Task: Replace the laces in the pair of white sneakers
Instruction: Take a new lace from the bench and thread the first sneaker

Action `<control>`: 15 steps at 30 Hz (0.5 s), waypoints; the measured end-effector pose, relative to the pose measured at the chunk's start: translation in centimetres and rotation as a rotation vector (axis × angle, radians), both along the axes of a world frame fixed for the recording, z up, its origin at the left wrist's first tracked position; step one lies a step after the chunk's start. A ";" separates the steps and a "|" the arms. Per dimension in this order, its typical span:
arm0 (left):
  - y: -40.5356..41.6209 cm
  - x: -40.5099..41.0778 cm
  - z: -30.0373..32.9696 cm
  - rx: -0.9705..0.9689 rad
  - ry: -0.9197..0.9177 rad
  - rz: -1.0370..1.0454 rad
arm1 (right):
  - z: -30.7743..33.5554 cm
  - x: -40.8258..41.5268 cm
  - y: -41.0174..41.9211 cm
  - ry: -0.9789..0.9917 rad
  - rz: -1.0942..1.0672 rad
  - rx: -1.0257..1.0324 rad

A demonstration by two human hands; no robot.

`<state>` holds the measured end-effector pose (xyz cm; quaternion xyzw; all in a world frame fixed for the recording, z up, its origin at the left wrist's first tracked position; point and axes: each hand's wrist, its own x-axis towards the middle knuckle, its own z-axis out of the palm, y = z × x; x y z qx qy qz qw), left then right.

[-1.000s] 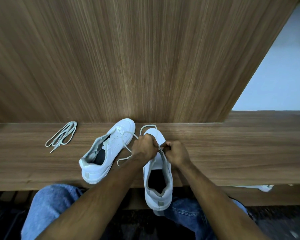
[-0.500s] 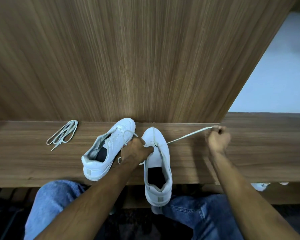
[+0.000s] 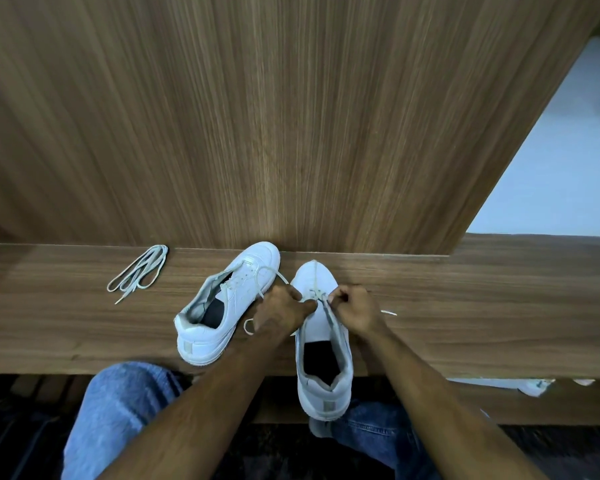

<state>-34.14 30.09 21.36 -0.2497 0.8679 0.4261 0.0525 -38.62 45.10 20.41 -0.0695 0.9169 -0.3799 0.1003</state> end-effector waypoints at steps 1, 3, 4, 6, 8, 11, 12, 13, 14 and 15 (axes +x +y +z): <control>0.0 -0.1 -0.1 0.013 -0.002 -0.003 | 0.1 -0.2 0.2 -0.040 -0.026 -0.079; 0.0 -0.2 -0.2 0.003 -0.010 -0.018 | 0.2 -0.3 0.7 -0.103 -0.071 -0.245; -0.1 -0.3 -0.2 -0.003 -0.012 -0.021 | 0.3 -0.1 0.8 -0.121 -0.095 -0.336; -0.2 -0.3 -0.4 0.002 -0.008 -0.025 | 1.1 0.3 1.0 -0.168 -0.184 -0.616; -0.3 -0.4 -0.7 0.007 0.000 -0.026 | 2.9 0.1 1.5 -0.202 -0.334 -0.958; -0.5 -0.5 -1.2 0.029 0.013 -0.007 | 5.7 -1.1 3.2 -0.137 -0.455 -1.389; -0.4 -0.4 -1.2 0.039 0.017 0.005 | 6.4 -1.5 3.9 -0.096 -0.469 -1.459; -0.4 -0.5 -1.3 0.048 0.034 0.011 | 7.0 -1.9 4.5 -0.055 -0.495 -1.486; -0.3 -0.5 -1.4 0.049 0.042 0.013 | 7.4 -2.2 4.9 -0.015 -0.531 -1.481; -0.4 -0.6 -1.5 0.046 0.048 0.013 | 7.5 -2.8 5.4 0.030 -0.581 -1.442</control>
